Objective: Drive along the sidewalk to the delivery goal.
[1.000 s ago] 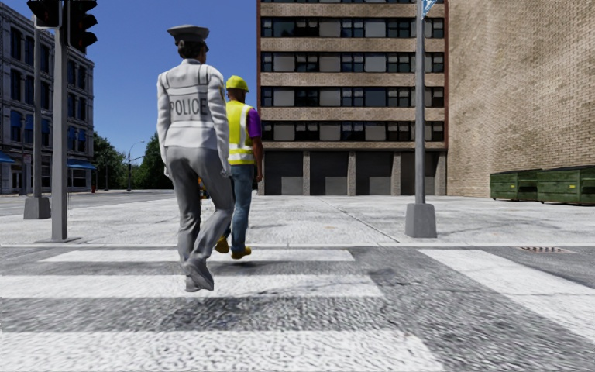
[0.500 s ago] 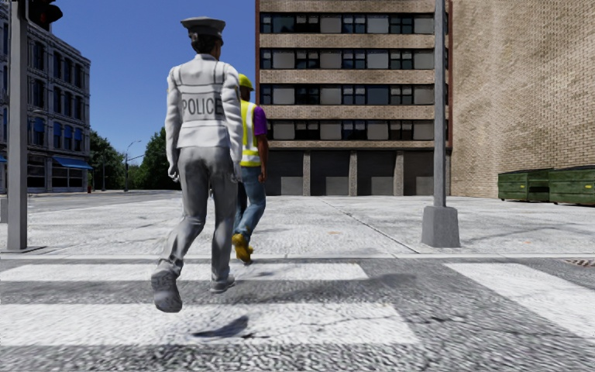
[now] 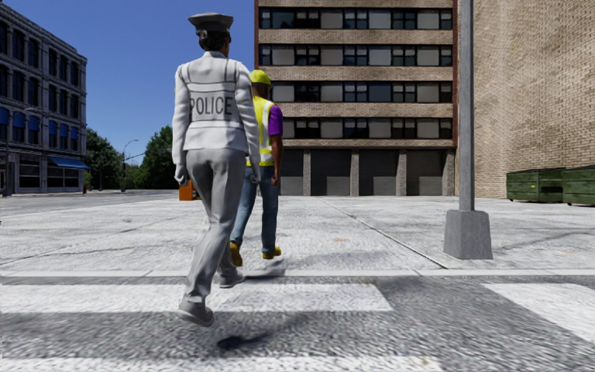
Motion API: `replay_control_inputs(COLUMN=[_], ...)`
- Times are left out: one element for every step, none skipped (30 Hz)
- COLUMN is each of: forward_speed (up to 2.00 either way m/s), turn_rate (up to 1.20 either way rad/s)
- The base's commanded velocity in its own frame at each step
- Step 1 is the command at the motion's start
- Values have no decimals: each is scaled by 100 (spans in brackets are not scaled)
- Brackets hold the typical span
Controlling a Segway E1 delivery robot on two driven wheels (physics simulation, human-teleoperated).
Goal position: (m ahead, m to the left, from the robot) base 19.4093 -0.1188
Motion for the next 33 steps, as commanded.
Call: replay_control_inputs(forward_speed=[116, 116, 116, 116, 116, 115, 115, 115, 115, 115, 115, 114, 114, 114, 114, 114, 114, 114, 114, 110, 110, 108, 108, 108, 108, 108, 108, 109, 114, 114, 117, 117, 117], turn_rate=[0, 0, 0, 0, 0, 0, 0, 0, 0, 0, 0, 0, 0, 0, 0, 0, 0, 0, 0, 0, 0, 0, 0, 0, 0, 0, 0, 0, 0, 0, 0, 0, 0])
